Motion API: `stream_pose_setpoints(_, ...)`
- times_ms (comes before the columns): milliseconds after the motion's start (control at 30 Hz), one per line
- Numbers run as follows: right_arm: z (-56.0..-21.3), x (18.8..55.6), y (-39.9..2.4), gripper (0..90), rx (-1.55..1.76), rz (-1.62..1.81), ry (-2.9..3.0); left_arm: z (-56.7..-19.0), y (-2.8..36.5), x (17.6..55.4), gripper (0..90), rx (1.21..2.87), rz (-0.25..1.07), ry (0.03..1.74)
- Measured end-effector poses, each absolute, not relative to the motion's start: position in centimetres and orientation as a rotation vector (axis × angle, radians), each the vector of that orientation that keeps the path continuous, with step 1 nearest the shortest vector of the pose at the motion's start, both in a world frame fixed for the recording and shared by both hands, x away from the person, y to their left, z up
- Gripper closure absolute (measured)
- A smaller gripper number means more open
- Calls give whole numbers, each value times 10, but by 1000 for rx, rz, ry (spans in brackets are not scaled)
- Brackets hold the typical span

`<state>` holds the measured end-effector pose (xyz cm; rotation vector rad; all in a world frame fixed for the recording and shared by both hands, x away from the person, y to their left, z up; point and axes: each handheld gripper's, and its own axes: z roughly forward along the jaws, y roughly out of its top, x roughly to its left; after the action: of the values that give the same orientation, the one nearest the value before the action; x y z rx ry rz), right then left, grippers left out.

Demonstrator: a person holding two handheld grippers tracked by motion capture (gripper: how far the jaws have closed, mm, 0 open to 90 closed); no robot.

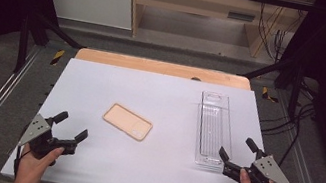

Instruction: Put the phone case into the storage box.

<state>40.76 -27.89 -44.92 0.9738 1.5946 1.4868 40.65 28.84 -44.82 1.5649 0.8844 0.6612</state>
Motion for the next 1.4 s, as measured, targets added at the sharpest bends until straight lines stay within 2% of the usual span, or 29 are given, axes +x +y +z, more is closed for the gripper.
stream_pose_setpoints(233,-449,408,-278,33,992,1477,1586,-446,265,415,18,1636,622,875)
stream_pose_setpoints(633,-448,407,-279,32,1001,1472,1577,-441,206,454,22,1861,581,832)
stream_pose_setpoints(900,-448,407,-279,28,1008,1461,1580,-438,186,468,27,1940,564,824)
stream_pose_setpoints(1067,-448,407,-277,28,1008,1461,1584,-442,182,479,55,1960,536,900)
stream_pose_setpoints(1200,-448,407,-278,28,1006,1460,1579,-445,182,491,123,1974,516,978)
stream_pose_setpoints(1400,-449,407,-280,29,1013,1453,1582,-449,175,505,417,2057,509,1010)
